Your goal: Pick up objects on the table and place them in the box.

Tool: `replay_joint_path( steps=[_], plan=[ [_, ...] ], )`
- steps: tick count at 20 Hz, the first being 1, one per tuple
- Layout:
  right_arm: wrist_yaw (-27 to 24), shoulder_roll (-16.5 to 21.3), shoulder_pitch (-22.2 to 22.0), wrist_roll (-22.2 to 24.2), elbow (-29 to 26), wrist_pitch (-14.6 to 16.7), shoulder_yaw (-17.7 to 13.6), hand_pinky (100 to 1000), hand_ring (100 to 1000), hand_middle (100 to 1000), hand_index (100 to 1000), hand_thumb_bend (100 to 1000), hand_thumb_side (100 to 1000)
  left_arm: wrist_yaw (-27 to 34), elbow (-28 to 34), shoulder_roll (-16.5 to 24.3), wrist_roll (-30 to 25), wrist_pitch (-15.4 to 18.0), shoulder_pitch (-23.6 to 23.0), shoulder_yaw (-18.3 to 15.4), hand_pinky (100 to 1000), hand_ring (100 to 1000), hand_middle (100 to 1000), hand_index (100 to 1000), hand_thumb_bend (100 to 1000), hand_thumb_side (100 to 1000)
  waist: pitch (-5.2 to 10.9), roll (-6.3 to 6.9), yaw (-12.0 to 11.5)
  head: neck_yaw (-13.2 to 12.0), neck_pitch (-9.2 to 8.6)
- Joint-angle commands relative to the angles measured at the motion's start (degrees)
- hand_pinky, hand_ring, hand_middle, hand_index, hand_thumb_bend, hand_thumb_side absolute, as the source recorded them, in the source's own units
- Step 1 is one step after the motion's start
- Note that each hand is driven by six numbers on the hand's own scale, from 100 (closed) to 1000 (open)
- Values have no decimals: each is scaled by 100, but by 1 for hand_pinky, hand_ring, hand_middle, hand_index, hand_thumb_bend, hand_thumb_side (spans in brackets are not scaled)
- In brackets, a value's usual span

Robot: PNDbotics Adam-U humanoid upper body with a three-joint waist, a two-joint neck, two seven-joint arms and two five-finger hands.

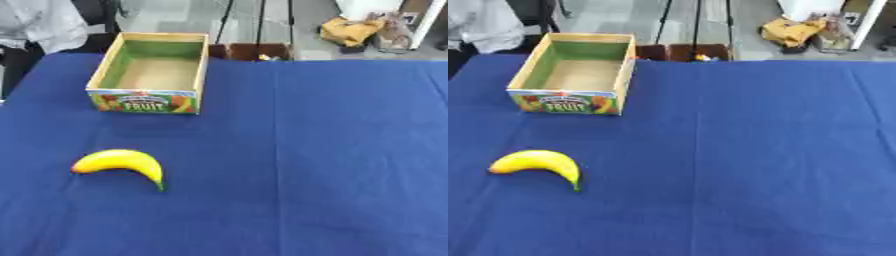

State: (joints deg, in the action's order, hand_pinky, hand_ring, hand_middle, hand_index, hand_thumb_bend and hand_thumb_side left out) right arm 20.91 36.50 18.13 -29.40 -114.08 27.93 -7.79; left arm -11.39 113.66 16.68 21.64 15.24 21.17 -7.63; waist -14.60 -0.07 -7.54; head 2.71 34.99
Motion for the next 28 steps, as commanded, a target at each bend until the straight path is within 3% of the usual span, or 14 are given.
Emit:
replay_joint_path(
  steps=[1, 16, 21, 28],
  plan=[
    [-34, 100, 26, -77, -51, -5, -110, 796, 881, 827, 827, 100, 1000, 4, 93, 69, 8, -3, 65, -44, 617, 699, 711, 907, 100, 991, 69, 4, -4, 20, 35],
    [-160, 20, -202, -333, -51, 109, -290, 776, 870, 815, 831, 100, 1000, -227, 93, 535, -258, -378, 294, 40, 621, 709, 712, 924, 100, 938, 97, 30, 19, 303, -67],
    [-172, 55, -252, -346, -51, 93, -313, 775, 869, 812, 830, 100, 1000, -857, 93, 1218, -722, -1153, 582, 154, 627, 714, 715, 939, 100, 832, 131, 45, 35, 264, -111],
    [-123, 113, -334, -386, -51, 74, -340, 774, 869, 811, 830, 100, 1000, -1822, 93, 2505, -1933, -2220, 1222, 673, 670, 777, 767, 969, 100, 810, 158, 53, 61, 211, -105]
  ],
)
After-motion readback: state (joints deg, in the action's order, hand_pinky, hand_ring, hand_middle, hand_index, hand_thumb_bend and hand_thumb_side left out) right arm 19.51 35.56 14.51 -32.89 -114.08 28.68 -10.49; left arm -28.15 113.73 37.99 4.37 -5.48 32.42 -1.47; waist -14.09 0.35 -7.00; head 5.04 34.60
